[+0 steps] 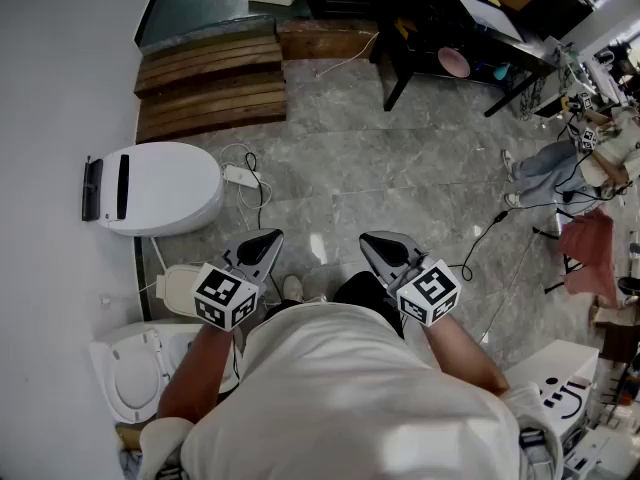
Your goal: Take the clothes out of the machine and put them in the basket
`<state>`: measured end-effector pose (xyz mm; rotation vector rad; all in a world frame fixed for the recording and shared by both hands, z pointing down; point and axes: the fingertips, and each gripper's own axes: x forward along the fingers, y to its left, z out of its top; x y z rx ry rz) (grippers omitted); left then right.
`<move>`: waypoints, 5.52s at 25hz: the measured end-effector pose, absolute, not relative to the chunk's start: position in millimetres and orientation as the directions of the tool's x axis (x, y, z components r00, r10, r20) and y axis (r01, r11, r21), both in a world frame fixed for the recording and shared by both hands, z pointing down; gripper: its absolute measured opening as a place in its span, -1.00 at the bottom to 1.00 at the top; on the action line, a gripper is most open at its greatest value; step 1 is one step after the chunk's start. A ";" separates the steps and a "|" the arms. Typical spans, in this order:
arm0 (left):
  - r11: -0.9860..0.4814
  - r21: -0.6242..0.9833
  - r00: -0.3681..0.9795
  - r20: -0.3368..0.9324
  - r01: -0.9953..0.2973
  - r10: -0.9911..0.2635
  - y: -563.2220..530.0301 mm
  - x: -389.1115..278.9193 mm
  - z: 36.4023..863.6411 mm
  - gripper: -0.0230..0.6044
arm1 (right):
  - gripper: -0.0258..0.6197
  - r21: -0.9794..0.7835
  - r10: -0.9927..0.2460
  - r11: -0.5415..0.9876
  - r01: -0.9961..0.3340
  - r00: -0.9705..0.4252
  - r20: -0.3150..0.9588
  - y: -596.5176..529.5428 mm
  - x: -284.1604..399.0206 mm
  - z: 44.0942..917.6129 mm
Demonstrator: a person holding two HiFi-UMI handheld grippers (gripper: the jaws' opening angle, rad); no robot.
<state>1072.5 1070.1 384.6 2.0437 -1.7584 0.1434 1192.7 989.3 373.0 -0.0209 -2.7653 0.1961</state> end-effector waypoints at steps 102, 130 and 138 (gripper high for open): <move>-0.053 0.165 0.110 0.359 -0.985 -0.927 253.3 -34.4 265.5 -0.46 | -0.91 -0.200 0.177 0.975 0.092 -0.867 0.466 246.2 76.0 334.4; -0.628 0.238 0.657 0.452 -0.741 -0.603 -0.6 -134.5 299.5 -0.30 | -0.91 -0.210 -0.313 0.826 -0.523 -0.735 0.601 62.3 -52.8 315.2; -0.661 0.252 0.679 0.502 -0.707 -0.535 -120.2 -74.0 385.9 -0.03 | -0.90 -0.235 -0.301 0.811 -0.536 -0.725 0.620 -30.5 -37.6 395.6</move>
